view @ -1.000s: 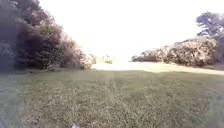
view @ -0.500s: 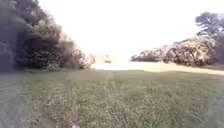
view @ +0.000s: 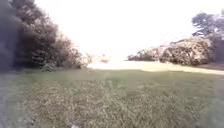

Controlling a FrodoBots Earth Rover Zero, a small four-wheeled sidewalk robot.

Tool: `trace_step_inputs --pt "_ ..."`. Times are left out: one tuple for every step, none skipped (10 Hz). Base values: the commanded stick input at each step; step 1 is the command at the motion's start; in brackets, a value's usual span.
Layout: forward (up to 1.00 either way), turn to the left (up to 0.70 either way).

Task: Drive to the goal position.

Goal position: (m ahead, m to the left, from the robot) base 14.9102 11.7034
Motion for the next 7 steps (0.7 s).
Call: trace_step_inputs --pt "0.0 0.0" --pt "0.0 0.0" --pt "0.0 0.0" --pt "0.0 0.0" --pt "0.0 0.0" --pt "0.0 0.0" --pt "0.7 -0.35"
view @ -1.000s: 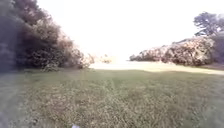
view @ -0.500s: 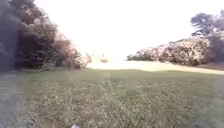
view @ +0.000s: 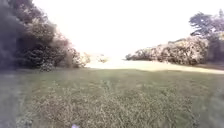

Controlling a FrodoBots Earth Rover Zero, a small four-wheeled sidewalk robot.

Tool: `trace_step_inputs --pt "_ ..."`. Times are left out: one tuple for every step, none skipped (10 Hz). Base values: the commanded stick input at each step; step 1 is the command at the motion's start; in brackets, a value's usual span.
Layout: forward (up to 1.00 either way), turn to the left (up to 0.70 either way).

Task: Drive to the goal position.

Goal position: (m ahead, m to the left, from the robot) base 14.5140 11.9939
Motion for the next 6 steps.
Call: trace_step_inputs --pt "0.7 -0.35" --pt "0.7 -0.35" --pt "0.7 -0.35" --pt "0.7 -0.35" --pt "0.7 -0.35" --pt "0.7 -0.28"
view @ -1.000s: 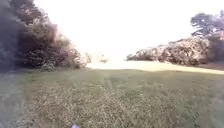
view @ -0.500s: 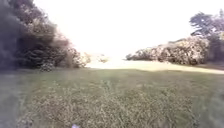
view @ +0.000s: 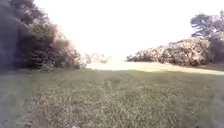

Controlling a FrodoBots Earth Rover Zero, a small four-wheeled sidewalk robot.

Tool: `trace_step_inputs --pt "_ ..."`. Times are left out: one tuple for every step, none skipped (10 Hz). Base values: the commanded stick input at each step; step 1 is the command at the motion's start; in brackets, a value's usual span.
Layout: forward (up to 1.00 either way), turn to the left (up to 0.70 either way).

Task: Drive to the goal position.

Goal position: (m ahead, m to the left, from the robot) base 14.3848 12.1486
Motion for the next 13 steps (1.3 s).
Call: trace_step_inputs --pt "0.7 -0.24" --pt "0.7 -0.19" --pt "0.7 -0.1" --pt "0.7 0.0" --pt "0.7 0.0" --pt "0.7 0.0" --pt "0.7 0.0" --pt "0.7 0.0" --pt "0.7 0.0" --pt "0.7 0.0" --pt "0.7 0.0" --pt "0.7 0.0" --pt "0.7 0.0"
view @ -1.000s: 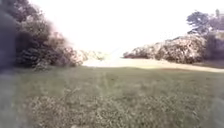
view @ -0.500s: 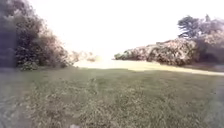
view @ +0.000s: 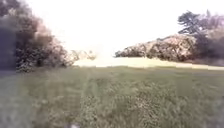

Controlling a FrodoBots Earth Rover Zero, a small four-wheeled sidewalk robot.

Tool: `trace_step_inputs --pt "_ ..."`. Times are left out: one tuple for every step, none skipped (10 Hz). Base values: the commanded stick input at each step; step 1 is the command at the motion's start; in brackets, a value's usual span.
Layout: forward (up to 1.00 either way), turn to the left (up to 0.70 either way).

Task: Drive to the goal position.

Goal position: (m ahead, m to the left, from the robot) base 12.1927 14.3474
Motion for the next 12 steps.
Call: trace_step_inputs --pt "0.7 0.0" --pt "0.7 0.0" --pt "0.7 0.0" --pt "0.7 0.0" --pt "0.7 0.0" --pt "0.7 0.0" --pt "0.7 0.0" --pt "0.7 0.12" --pt "0.7 0.33" --pt "0.7 0.34" --pt "0.7 0.24" --pt "0.7 0.0"
